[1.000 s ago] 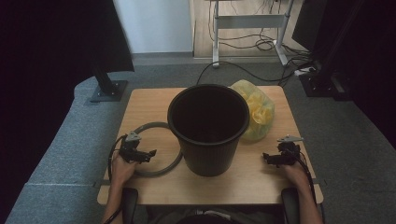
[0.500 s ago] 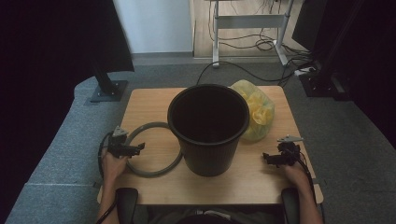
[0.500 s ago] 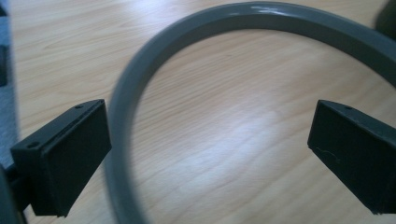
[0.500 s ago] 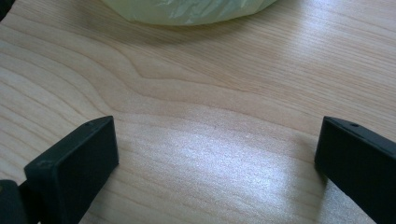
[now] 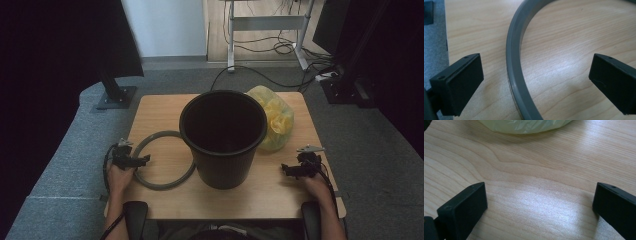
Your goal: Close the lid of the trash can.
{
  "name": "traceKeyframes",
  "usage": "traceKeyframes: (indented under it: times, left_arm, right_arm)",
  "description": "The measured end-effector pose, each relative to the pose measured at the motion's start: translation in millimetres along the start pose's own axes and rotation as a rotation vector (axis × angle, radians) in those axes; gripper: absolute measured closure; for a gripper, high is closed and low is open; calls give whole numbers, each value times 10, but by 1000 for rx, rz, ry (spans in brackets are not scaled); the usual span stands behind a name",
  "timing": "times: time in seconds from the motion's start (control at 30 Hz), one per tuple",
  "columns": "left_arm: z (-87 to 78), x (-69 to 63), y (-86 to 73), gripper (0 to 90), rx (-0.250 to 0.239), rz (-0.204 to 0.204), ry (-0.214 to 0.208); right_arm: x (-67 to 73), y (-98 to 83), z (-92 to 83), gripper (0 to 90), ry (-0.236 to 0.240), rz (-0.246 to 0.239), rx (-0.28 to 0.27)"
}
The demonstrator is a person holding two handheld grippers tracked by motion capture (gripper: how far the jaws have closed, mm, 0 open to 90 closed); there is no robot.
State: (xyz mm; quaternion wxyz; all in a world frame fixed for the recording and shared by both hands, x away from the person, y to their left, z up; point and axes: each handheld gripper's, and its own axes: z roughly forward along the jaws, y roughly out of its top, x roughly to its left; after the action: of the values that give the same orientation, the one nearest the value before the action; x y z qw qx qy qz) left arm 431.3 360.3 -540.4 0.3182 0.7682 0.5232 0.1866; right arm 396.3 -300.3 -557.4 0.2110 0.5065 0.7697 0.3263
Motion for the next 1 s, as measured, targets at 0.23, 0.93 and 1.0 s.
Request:
traceKeyframes:
  times: [0.23, 0.93, 1.0]
  left_arm:
    - [62, -9, -13, 0, 51, 10, 32]
    - [-60, 31, 16, 736, 29, -79, 100]
    - [-56, 20, 40, 759, 43, -75, 105]
  right_arm:
    - [0, 0, 0, 0, 0, 0, 0]
    - [0, 0, 0, 0, 1, -2, 0]
    - [1, 0, 0, 0, 1, 0, 0]
